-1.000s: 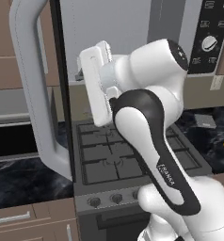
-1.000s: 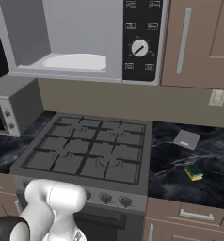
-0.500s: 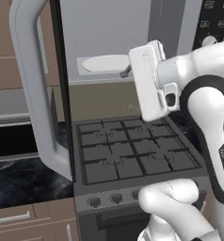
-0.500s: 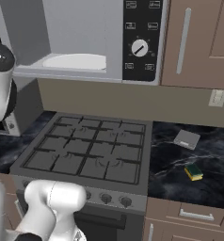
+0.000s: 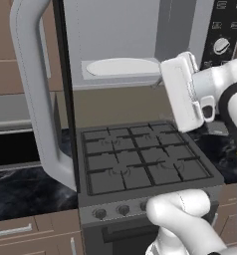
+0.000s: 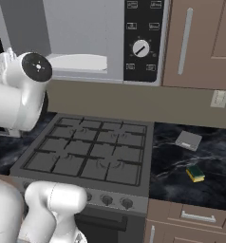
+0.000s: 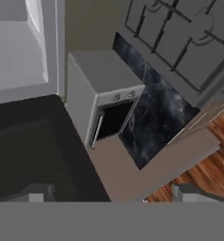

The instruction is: Place the sponge inside the microwave to prepare for sanitizing.

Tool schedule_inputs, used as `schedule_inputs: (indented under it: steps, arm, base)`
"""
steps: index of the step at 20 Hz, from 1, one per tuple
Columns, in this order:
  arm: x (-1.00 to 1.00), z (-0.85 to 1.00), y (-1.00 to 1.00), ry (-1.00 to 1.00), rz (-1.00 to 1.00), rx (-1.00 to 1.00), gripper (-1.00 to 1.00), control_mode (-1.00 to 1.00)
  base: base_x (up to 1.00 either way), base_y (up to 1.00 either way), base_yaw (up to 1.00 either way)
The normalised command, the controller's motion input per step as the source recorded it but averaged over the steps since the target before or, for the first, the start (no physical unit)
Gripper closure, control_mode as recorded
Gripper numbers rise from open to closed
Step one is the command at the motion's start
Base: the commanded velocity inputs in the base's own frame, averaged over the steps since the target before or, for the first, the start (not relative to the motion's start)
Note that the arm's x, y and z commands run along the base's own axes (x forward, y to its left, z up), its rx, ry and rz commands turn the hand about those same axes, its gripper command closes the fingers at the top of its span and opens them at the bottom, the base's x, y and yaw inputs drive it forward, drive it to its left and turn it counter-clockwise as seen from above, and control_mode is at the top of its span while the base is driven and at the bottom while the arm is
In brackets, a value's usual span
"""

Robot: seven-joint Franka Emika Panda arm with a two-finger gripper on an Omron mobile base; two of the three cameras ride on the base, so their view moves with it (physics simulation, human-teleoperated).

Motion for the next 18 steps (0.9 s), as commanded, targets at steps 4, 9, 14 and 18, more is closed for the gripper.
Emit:
schedule_inputs:
  steps: [4, 9, 14, 18]
  arm:
    - [0.00, -0.53, -0.47, -0.17, 0.27, -0.33, -1.00, -1.00]
    - [0.00, -0.34, -0.43, -0.16, 0.37, -0.46, -1.00, -1.00]
    - [0.00, -0.23, -0.14, -0.19, 0.47, -0.65, -1.00, -1.00]
    - [0.00, -0.18, -0.04, -0.20, 0.47, -0.72, -1.00, -1.00]
  base:
    - [0.00, 0.00, 0.00]
    - [0.00, 0.00, 0.00]
    - [0.00, 0.00, 0.00]
    - [0.00, 0.00, 0.00]
